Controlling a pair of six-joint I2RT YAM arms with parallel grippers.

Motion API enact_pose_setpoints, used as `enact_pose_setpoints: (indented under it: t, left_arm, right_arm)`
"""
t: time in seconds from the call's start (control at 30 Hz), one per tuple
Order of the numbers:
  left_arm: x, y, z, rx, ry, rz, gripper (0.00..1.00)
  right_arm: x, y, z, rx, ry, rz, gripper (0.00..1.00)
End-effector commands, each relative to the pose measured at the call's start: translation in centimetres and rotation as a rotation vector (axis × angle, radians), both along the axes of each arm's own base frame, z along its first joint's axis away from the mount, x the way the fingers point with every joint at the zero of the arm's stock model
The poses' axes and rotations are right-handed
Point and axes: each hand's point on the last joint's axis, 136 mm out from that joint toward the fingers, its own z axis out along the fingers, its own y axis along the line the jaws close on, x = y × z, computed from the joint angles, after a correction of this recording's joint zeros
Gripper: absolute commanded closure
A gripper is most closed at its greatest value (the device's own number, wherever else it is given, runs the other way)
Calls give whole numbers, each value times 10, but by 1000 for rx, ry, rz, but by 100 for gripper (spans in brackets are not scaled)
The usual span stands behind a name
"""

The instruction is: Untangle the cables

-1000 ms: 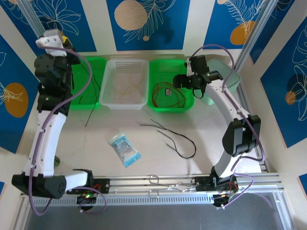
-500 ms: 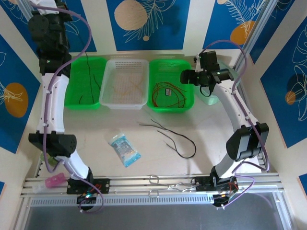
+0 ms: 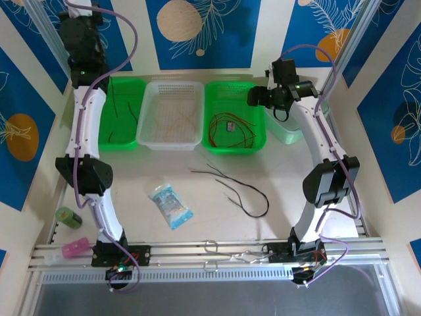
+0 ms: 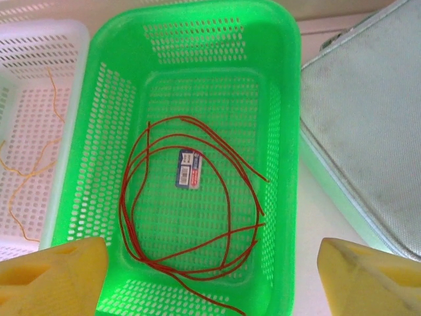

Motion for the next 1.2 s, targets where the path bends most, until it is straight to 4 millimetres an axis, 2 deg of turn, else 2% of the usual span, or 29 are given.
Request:
enact_pose_setpoints:
  t: [0.0, 0.07, 0.1, 0.23, 0.4, 0.5, 0.6, 0.7, 0.8, 1.03, 1.1, 1.17]
  left_arm:
    - [20, 26, -72, -54, 174, 93, 100]
    - [30, 35, -122, -147, 288, 60, 100]
    - [34, 43, -153, -214, 360, 59, 100]
    - [38, 59, -260, -430, 583, 28, 100]
    - [26, 56, -346, -524, 768, 59, 100]
    - [10, 62, -394, -607, 856, 146, 100]
    - [1, 61, -426, -635, 922, 154, 100]
    - [2, 56, -457, -674, 1005, 119, 100]
    - [1, 58, -484, -746, 1072, 129, 100]
    - [1, 43, -545, -947, 1212, 50, 100]
    - [0, 40, -555, -998, 1251, 29, 100]
    - [-1, 41, -554, -1022, 1255, 30, 100]
  right_arm:
    - [-5, 9, 11, 27, 0, 15, 17]
    - [-7, 10, 9, 27, 5, 20, 17]
    - [-8, 10, 9, 25, 6, 22, 17]
    - [-14, 8, 9, 24, -2, 25, 17]
    - [-18, 7, 6, 33, -3, 20, 17]
    - [-20, 9, 3, 47, 3, 20, 17]
    - [-22, 9, 4, 50, 1, 25, 17]
    - [-23, 7, 5, 43, -6, 24, 17]
    - [-25, 6, 8, 42, -8, 21, 17]
    - [-32, 2, 10, 38, -12, 4, 17]
    - [-35, 0, 11, 35, -13, 1, 17]
    - [-37, -2, 11, 29, -15, 1, 17]
